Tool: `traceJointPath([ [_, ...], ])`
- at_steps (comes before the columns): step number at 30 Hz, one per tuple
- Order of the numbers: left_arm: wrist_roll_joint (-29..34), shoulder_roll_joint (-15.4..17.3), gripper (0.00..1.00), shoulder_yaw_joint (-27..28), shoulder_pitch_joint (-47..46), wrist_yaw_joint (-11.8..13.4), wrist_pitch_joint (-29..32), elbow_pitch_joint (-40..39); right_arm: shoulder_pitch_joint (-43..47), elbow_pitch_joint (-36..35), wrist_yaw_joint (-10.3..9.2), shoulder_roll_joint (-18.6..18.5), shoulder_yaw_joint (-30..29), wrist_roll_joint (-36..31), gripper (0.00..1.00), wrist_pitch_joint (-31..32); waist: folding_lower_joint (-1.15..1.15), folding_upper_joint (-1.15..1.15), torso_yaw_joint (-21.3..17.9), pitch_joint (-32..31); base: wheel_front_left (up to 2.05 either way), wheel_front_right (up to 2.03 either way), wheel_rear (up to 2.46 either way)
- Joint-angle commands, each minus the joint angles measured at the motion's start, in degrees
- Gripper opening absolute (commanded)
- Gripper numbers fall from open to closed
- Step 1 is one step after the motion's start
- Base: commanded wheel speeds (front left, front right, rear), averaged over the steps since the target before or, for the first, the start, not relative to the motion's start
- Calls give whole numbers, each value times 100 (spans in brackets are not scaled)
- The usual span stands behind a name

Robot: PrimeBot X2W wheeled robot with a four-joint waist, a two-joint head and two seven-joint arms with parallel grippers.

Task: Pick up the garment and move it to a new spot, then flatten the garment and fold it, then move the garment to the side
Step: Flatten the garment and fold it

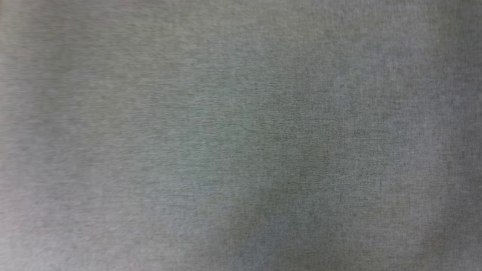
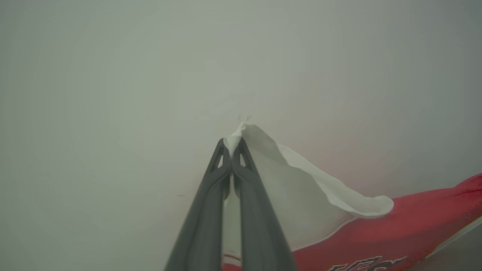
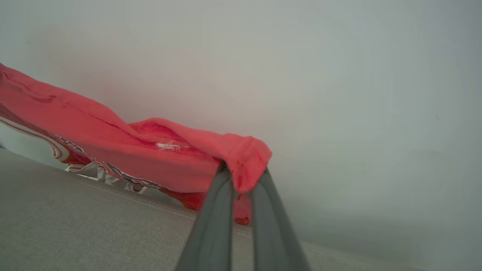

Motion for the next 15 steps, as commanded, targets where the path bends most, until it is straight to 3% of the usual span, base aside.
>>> traceJointPath([
  [1,91,-78,0,-96,383,38,-57,-109,238,67,-4,-89,56,67,0,-60,-1,0,148,-182,0,0,0],
  [9,53,-291,0,-308,2459,258,-88,-648,1613,189,-5,-457,449,523,0,-233,-1,0,373,-912,0,0,0],
  [15,167,-111,0,-654,4137,592,-36,-1217,2883,99,-4,-757,905,1050,0,-347,-1,0,505,-1698,0,0,0],
])
